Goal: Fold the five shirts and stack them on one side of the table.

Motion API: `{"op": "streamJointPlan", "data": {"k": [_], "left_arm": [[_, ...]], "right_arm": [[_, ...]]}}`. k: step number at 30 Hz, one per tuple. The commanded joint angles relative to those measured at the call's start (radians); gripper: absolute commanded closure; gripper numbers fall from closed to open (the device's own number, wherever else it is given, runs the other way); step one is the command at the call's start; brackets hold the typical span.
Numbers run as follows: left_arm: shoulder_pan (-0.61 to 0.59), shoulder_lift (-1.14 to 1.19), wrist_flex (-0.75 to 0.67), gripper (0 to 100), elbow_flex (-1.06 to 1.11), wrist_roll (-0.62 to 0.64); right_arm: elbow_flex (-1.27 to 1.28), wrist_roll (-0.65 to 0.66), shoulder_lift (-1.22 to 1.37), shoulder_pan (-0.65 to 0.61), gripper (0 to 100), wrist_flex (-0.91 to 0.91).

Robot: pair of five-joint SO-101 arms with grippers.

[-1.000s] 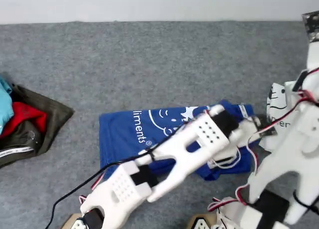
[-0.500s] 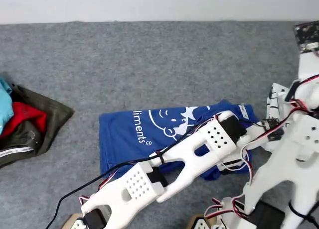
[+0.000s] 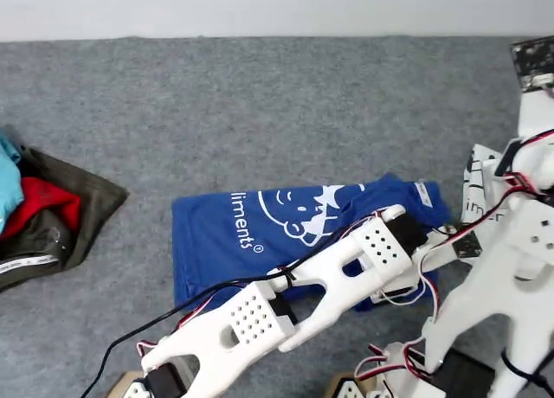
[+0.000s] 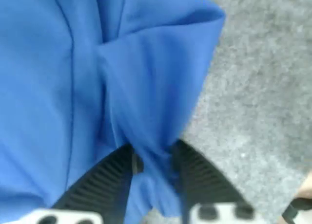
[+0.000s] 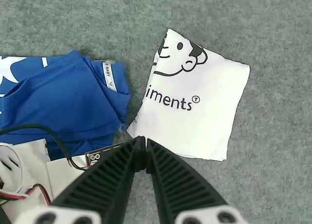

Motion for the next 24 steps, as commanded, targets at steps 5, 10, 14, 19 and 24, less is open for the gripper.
{"op": "streamJointPlan", "data": {"k": [5,10,14,19,24], "left_arm": [[0.006,-0.095,0.025,99,-0.122,0.008],[0.005,-0.138,0.025,99,-0.156,0.008],[-0.011,-0.149,0.023,99,-0.156,0.006],[-0.08,-0.144,0.002,99,-0.15,0.005],[-0.15,-0.143,-0.048,98,-0.15,0.005]], "right_arm": [[0.017,0.009,-0.033,-0.01,98.7,0.033],[0.083,0.009,-0.045,-0.008,98.7,0.033],[0.086,0.009,-0.045,-0.005,98.7,0.035],[0.084,0.009,-0.047,-0.005,98.7,0.035],[0.084,0.009,-0.047,-0.007,98.7,0.035]]}}
